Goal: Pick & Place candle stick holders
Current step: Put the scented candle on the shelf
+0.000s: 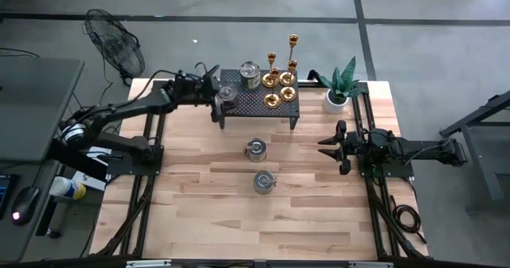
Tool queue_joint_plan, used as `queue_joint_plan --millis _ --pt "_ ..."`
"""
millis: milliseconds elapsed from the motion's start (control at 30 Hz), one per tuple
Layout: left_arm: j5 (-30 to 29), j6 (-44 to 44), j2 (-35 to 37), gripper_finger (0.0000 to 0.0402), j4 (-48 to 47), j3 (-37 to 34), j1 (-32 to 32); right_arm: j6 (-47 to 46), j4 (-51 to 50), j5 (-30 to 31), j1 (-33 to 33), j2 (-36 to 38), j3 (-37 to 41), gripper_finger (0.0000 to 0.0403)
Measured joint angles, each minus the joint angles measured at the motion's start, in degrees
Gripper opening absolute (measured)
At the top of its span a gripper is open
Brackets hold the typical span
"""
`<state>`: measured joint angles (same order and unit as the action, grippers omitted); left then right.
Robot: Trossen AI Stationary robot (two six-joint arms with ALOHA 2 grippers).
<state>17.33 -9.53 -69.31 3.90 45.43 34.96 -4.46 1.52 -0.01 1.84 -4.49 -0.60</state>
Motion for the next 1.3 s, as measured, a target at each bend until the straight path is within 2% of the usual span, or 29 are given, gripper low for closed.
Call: queue_joint_plan --millis 200,467,667,833,1000,1300 --pt "0.34 -2.26 -2.04 0.0355 2.39 -0.02 5.15 0.0 0.0 0.0 -0.01 0.0 0.0 0.0117" --pt "-0.48 -0.63 -6.33 0.0355 8.6 -0.02 8.27 0.01 0.0 0.01 -0.01 0.0 0.0 0.0117" --pt "-4.89 -0.46 -8.96 0.0355 11.25 -0.02 8.28 0.0 0.0 0.0 -0.01 0.0 0.0 0.0117" --pt "-5.74 1.24 -11.11 0.0355 14.93 -0.04 8.28 -0.01 0.0 0.02 0.01 0.0 -0.02 0.0117" --pt "-9.98 1.29 -12.59 0.0355 16.61 -0.04 8.28 0.01 0.0 0.0 -0.01 0.0 -0.02 0.0117" --pt "-10.44 2.4 -14.13 0.0355 18.86 -0.04 8.28 0.01 0.0 0.0 0.01 0.0 0.0 0.0117"
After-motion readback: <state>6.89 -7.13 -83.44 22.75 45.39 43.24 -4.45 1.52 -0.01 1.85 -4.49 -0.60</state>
